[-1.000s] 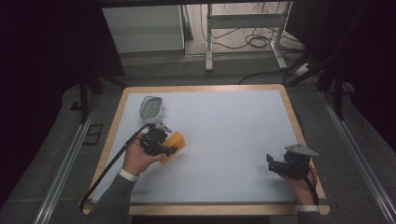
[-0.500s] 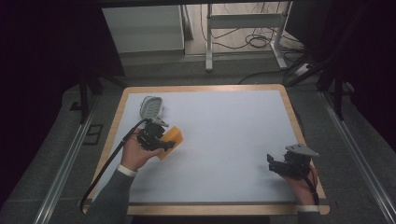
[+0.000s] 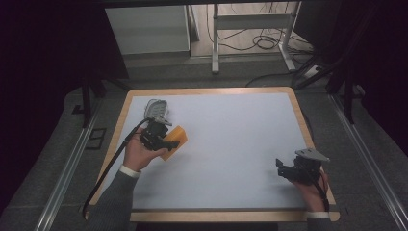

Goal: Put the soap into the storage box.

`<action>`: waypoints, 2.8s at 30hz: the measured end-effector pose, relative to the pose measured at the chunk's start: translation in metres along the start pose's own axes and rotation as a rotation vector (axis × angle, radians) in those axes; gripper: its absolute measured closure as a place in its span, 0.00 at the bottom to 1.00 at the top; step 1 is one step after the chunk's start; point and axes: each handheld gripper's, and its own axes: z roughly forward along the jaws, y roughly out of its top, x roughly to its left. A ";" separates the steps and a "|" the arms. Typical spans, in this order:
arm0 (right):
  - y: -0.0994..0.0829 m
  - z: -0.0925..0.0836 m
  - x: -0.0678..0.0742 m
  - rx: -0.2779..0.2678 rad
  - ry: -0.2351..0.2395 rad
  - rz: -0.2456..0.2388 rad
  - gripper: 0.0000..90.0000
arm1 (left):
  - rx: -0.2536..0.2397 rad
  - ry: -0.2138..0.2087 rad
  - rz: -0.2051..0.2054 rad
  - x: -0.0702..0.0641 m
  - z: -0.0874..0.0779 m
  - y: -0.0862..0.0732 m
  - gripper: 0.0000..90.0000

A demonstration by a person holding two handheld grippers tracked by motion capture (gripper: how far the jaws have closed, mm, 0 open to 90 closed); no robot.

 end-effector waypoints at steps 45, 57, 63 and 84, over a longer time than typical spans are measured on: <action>0.000 -0.001 -0.003 -0.003 -0.006 0.009 0.08 | -0.013 0.044 -0.095 0.045 -0.005 0.024 0.68; 0.000 -0.001 -0.004 -0.005 -0.009 0.011 0.08 | -0.022 0.055 -0.110 0.053 -0.006 0.030 0.68; 0.000 -0.002 -0.005 -0.007 -0.012 0.017 0.08 | -0.029 0.061 -0.119 0.057 -0.006 0.034 0.68; 0.000 -0.001 -0.005 -0.005 -0.013 0.012 0.08 | -0.051 0.049 -0.167 0.075 -0.010 0.047 0.68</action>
